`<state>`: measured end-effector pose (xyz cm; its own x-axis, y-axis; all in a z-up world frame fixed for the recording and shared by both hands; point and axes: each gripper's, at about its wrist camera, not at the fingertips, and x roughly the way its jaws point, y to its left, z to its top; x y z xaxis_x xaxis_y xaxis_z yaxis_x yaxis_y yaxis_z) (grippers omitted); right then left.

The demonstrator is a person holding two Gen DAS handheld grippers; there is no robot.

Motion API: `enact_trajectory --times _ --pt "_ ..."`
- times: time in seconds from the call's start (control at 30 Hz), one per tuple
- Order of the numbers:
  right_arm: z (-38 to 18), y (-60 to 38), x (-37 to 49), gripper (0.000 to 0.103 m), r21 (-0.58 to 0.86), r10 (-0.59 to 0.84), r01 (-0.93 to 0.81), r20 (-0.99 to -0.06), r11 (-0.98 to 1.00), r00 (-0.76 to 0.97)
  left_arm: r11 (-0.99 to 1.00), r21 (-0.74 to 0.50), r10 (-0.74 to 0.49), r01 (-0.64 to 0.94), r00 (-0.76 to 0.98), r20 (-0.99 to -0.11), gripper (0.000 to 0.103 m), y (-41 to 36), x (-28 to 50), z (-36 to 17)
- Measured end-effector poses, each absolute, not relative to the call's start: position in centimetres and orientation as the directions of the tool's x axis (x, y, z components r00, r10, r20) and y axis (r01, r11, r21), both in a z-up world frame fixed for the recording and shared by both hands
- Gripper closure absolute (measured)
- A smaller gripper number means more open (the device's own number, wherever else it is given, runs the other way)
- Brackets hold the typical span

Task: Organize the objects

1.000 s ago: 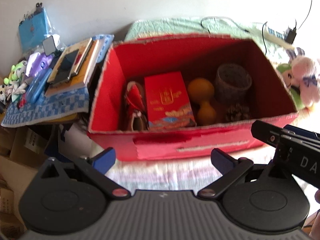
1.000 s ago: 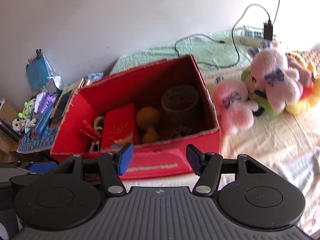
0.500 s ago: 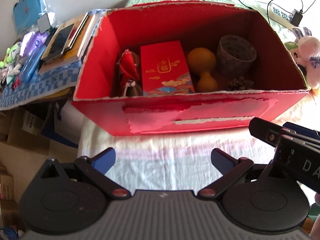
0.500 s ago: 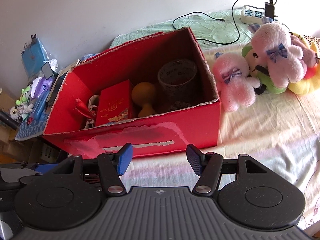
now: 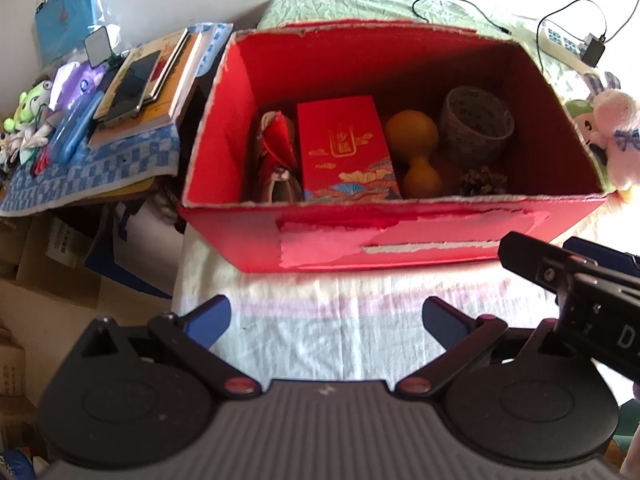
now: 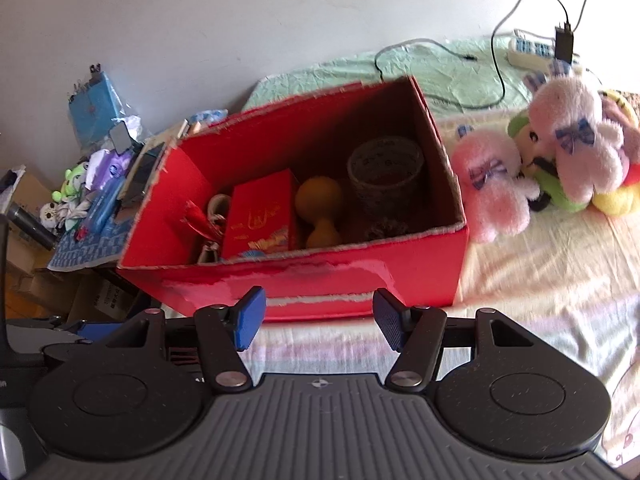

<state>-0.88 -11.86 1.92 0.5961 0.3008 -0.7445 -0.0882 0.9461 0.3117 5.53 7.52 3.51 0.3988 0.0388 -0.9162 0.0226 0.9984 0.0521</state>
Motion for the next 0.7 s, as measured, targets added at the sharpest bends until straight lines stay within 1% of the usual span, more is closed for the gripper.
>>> enact_trajectory --times 0.27,0.3,0.7 --pt "4.1 -12.5 -0.6 0.039 0.305 0.287 -0.093 -0.692 0.948 0.662 0.997 0.047 0.015 0.058 0.461 -0.887 0.001 6.9 6.1 6.0" --pt "4.2 -12.5 -0.5 0.037 0.303 0.283 -0.090 -0.689 0.949 0.667 0.997 0.047 0.014 0.060 0.466 -0.885 0.001 6.8 6.3 6.1" --pt "4.5 -13.6 0.5 0.034 0.292 0.238 -0.045 -0.669 0.955 0.705 0.994 0.056 0.000 0.092 0.521 -0.853 0.001 5.5 7.5 6.6"
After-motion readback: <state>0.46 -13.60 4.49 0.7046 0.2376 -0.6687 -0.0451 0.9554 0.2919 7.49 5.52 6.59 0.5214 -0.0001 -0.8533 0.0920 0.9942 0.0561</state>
